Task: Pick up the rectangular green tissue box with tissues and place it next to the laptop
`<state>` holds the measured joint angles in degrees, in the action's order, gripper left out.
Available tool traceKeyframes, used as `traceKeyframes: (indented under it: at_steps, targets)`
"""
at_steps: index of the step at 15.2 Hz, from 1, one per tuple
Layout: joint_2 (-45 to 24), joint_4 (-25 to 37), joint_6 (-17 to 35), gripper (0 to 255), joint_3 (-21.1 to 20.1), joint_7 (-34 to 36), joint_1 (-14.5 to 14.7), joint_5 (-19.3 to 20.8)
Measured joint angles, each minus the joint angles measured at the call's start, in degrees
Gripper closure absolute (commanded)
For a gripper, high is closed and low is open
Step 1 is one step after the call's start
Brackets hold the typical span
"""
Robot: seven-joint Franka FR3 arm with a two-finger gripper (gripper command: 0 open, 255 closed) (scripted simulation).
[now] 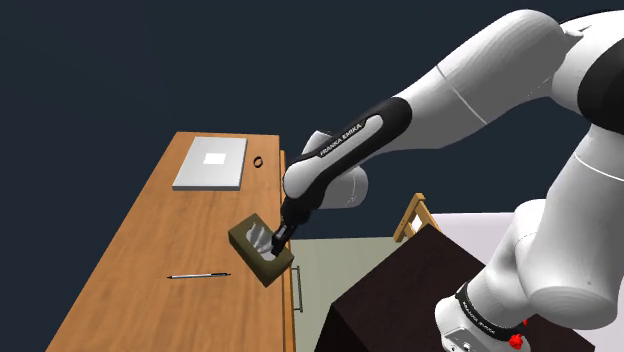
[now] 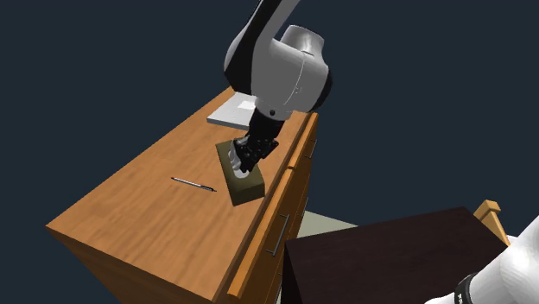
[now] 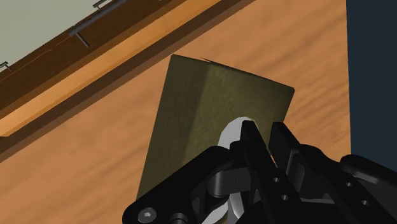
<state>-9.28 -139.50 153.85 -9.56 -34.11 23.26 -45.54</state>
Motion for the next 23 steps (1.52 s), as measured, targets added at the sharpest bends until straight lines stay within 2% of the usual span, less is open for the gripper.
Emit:
traceKeyframes:
  at_steps: [12, 23]
  targets:
    - [8.58, -0.06, -7.67, 255, 1.50, 8.18, -0.13, 7.50]
    - [14.84, 1.75, -15.09, 255, 2.05, 13.77, -0.91, 12.36]
